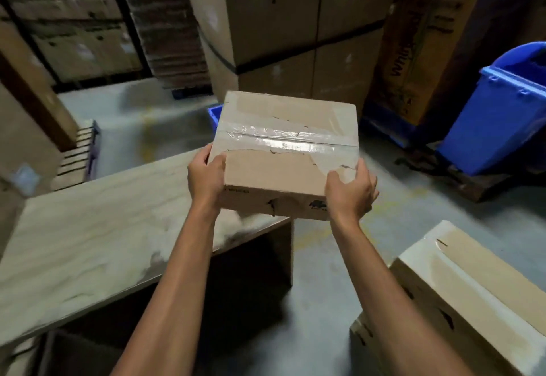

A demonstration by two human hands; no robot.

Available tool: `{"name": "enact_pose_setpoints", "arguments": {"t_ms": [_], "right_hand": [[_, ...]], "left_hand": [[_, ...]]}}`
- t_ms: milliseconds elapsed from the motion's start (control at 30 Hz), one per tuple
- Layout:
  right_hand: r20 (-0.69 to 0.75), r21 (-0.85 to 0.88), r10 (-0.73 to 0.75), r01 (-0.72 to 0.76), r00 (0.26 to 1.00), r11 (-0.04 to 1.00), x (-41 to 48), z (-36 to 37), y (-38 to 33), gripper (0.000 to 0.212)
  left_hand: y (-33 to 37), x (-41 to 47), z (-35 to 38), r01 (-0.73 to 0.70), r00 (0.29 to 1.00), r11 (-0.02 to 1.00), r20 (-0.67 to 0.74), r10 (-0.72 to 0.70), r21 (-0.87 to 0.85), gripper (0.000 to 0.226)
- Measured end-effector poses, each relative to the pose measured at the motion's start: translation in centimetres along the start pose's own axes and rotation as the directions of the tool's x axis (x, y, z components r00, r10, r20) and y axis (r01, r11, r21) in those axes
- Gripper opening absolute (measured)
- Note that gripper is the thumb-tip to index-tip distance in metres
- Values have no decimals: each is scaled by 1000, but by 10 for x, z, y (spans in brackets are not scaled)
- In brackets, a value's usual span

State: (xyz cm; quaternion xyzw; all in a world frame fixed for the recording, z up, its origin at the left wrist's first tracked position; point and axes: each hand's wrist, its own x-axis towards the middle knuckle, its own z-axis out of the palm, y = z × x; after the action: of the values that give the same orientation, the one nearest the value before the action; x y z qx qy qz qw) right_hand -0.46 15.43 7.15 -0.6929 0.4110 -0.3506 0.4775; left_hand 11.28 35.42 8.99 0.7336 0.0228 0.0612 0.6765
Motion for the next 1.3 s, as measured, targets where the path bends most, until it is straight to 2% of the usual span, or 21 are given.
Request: {"name": "enact_pose_setpoints", "arguments": {"t_ms": [133, 367, 533, 733, 1033, 1300], "right_hand": [[119, 6, -57, 57, 991, 998, -51, 73, -34, 46], [382, -34, -103, 125, 919, 992, -138, 187, -47, 36], [558, -74, -91, 158, 825, 985, -178, 236, -34, 52], [709, -72, -82, 187, 701, 980, -180, 298, -2, 55], [788, -129, -43, 234, 614, 964, -138, 400, 21, 59], [861, -170, -70, 416, 503, 893, -113, 479, 27, 57]], "left_hand": [[-13, 35, -92, 8, 991, 1000, -131, -5, 23, 16], [-56, 77, -222, 57, 956, 992, -291, -23, 110, 30], [-103, 88, -285, 159, 946, 976, -306, -107, 149, 37], [-154, 105, -314, 227, 949, 966, -250, -191, 126, 49], [-202, 192, -310, 238, 968, 946, -138, -211, 220, 49], [-241, 262, -309, 240, 970, 932, -110, -218, 270, 51]]}}
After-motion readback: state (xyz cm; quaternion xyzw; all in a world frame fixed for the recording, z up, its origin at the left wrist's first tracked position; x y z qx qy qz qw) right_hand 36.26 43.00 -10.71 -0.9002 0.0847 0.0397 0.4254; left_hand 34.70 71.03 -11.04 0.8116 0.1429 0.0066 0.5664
